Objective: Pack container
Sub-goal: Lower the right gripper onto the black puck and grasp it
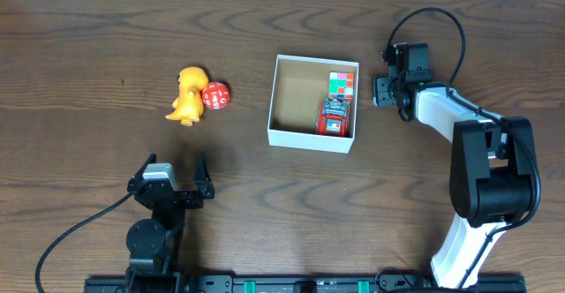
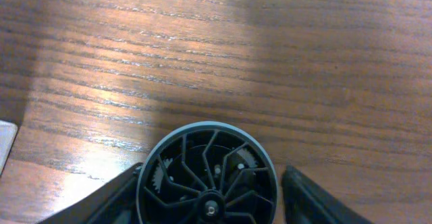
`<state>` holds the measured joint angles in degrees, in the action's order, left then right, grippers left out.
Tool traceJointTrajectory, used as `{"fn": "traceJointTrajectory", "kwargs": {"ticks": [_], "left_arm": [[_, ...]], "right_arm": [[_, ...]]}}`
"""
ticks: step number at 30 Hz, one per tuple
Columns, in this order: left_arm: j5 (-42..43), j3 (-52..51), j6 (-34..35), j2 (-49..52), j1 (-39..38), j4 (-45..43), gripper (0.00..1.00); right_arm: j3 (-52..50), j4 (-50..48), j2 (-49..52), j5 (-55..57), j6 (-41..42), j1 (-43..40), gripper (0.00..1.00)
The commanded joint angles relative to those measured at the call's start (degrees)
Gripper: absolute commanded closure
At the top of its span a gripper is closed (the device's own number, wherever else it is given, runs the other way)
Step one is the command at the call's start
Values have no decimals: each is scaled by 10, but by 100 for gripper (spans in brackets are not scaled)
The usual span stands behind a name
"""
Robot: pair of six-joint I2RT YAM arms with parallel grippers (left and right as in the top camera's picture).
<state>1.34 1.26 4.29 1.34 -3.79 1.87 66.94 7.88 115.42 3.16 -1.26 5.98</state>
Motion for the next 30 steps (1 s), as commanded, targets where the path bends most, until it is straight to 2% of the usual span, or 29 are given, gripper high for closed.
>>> {"fn": "traceJointTrajectory", "kwargs": {"ticks": [1,13,19,24,30], "left_arm": [[-5,-10,1,0,3,22,2],[-5,-10,1,0,3,22,2],[-5,-10,1,0,3,22,2],[-5,-10,1,0,3,22,2],[-5,-10,1,0,3,22,2]], "right_arm": [[-3,1,-2,0,-1,-4,40],[-2,12,-75,0,-1,-3,53],[-2,21,-149,0,-1,0,53],[-2,44,-235,-1,-1,30,52],[-2,74,-309,-4,-1,111,50]]}}
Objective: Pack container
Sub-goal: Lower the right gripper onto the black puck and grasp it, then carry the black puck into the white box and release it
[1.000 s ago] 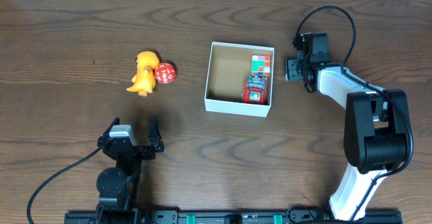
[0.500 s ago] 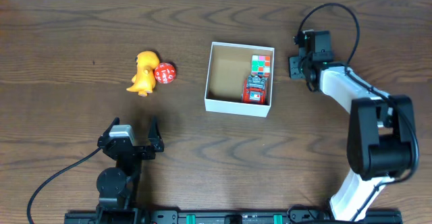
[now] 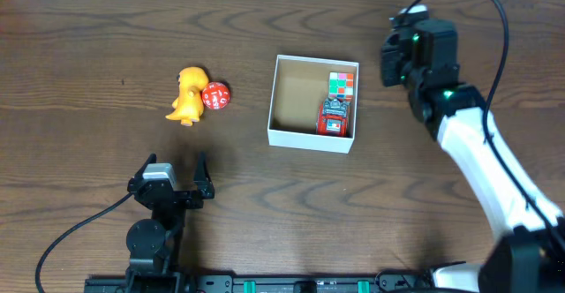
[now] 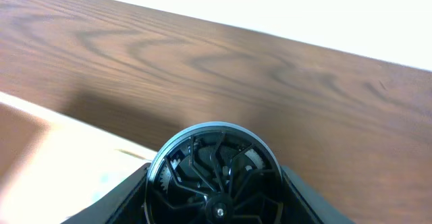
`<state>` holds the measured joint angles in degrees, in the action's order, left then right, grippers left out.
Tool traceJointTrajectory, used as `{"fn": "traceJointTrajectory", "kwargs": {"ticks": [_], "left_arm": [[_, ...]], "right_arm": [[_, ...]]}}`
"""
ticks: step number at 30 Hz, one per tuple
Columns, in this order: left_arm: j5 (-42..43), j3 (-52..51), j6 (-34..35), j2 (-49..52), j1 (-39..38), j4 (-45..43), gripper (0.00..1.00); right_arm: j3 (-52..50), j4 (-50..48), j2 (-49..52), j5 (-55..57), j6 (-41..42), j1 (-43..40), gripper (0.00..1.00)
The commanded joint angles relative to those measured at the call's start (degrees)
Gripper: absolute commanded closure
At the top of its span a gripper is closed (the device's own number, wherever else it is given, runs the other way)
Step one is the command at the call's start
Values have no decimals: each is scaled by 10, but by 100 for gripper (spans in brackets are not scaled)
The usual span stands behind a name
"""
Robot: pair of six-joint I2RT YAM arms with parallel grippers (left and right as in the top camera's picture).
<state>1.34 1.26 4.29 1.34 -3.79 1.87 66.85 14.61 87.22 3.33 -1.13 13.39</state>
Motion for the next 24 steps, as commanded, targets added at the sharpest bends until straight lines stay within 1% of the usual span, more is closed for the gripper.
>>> {"fn": "traceJointTrajectory", "kwargs": {"ticks": [1,5,11,17,24], "left_arm": [[-5,-10,1,0,3,22,2],[-5,-10,1,0,3,22,2],[-5,-10,1,0,3,22,2],[-5,-10,1,0,3,22,2],[-5,-10,1,0,3,22,2]], "right_arm": [[-2,12,-35,-6,-2,57,50],[-2,27,-42,-6,-2,122,50],[-2,47,-9,-6,-2,179,50],[-2,36,56,-6,-2,187,48],[-2,-2,122,-6,-2,187,44]]}}
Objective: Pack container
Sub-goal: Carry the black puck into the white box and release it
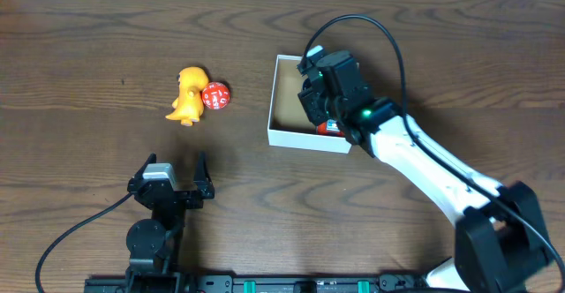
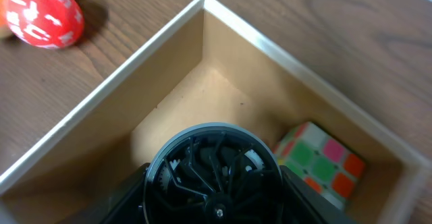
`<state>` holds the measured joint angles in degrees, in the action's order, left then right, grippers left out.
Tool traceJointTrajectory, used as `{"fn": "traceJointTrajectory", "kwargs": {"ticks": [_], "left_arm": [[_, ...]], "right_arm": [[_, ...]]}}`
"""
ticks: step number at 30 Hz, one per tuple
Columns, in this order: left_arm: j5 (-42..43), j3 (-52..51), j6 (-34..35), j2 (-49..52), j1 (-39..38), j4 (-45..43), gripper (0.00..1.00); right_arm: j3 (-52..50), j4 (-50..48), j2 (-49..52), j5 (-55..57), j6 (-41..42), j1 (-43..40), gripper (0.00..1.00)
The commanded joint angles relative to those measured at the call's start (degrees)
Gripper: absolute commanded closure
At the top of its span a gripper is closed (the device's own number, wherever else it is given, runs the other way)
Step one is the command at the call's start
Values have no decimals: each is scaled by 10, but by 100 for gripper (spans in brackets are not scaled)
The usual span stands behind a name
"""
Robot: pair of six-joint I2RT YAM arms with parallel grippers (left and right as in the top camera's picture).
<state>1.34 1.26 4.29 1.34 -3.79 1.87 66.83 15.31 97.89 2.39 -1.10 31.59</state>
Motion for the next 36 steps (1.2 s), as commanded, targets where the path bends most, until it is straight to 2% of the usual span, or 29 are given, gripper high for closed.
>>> {"fn": "traceJointTrajectory", "kwargs": {"ticks": [1,14,18,26,30,36], "left_arm": [[-5,-10,1,0,3,22,2],[-5,-10,1,0,3,22,2],[-5,-10,1,0,3,22,2],[-5,-10,1,0,3,22,2],[-5,-10,1,0,3,22,2],[-5,-10,1,0,3,22,2]], "right_arm": [[-2,-14,21,3,-2,5,44],[-2,-59,52,11,-2,1,42],[-2,-56,52,51,5,0,41],[-2,-57,53,51,4,-3,37],[-2,-57,53,51,4,-3,25],[6,-55,5,51,5,-3,18]]}}
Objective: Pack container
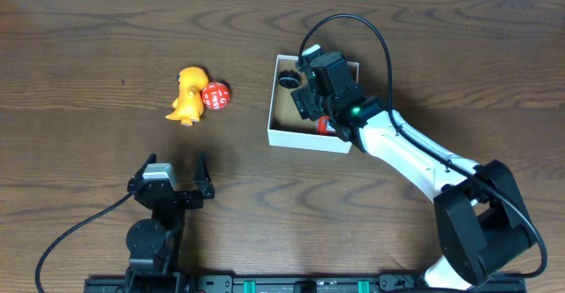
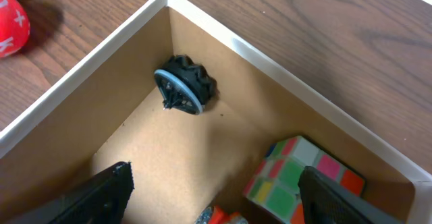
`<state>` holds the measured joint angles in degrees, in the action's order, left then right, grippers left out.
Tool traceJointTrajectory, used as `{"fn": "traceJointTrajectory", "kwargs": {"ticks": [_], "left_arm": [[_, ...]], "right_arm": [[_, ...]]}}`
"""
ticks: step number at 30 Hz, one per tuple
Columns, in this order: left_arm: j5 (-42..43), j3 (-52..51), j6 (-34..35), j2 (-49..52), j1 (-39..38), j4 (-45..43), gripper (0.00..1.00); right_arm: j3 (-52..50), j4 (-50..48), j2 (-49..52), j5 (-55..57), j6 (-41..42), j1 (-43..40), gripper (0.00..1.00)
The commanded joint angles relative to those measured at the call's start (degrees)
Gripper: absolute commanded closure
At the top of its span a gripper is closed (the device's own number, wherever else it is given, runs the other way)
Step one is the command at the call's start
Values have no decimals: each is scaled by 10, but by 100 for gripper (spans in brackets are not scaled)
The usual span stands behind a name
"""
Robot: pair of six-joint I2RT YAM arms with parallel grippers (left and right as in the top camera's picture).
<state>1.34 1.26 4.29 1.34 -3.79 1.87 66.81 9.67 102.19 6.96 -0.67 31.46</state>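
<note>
A white cardboard box (image 1: 270, 116) stands mid-table, its rim (image 2: 223, 38) filling the right wrist view. In its far left corner lies a black toothed wheel with a blue rim (image 2: 184, 88), also in the overhead view (image 1: 288, 79). My right gripper (image 1: 311, 99) hangs open over the box (image 2: 216, 187), holding nothing. Below it lie a colour cube (image 2: 304, 177) and a red toy (image 2: 217, 216). An orange figure (image 1: 187, 94) and a red ball (image 1: 215, 96) sit on the table left of the box. My left gripper (image 1: 174, 171) rests open at the near left.
The red ball's edge (image 2: 10, 23) shows outside the box's left wall. The right arm (image 1: 415, 152) stretches from the near right across to the box. The table's far edge meets a white surface.
My right gripper was shut on the black wheel over the box. Now it is open, and the wheel lies in the box's far left corner. The left arm has not moved.
My right gripper held the black wheel low over the table right of the box. It then held it higher by the table's far edge, then over the box's inside. Now the wheel lies in the box and the gripper is open.
</note>
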Motion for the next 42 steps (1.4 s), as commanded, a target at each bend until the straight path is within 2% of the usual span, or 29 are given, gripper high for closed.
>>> {"fn": "traceJointTrajectory", "kwargs": {"ticks": [1,6,8,13,16,20,25,34,42], "left_arm": [[-5,-10,1,0,3,22,2],[-5,-10,1,0,3,22,2],[-5,-10,1,0,3,22,2],[-5,-10,1,0,3,22,2],[-5,-10,1,0,3,22,2],[-5,-10,1,0,3,22,2],[-5,-10,1,0,3,22,2],[-5,-10,1,0,3,22,2],[-5,-10,1,0,3,20,2]], "right_arm": [[8,2,-56,7,3,-2,17],[8,33,-179,106,50,-17,3],[8,60,-230,147,62,-37,1],[8,131,-320,188,64,-104,1],[7,177,-353,187,90,-175,1],[7,219,-360,173,143,-271,1],[7,271,-341,153,153,-352,1],[7,331,-322,153,152,-361,1],[7,335,-321,153,152,-361,1]]}}
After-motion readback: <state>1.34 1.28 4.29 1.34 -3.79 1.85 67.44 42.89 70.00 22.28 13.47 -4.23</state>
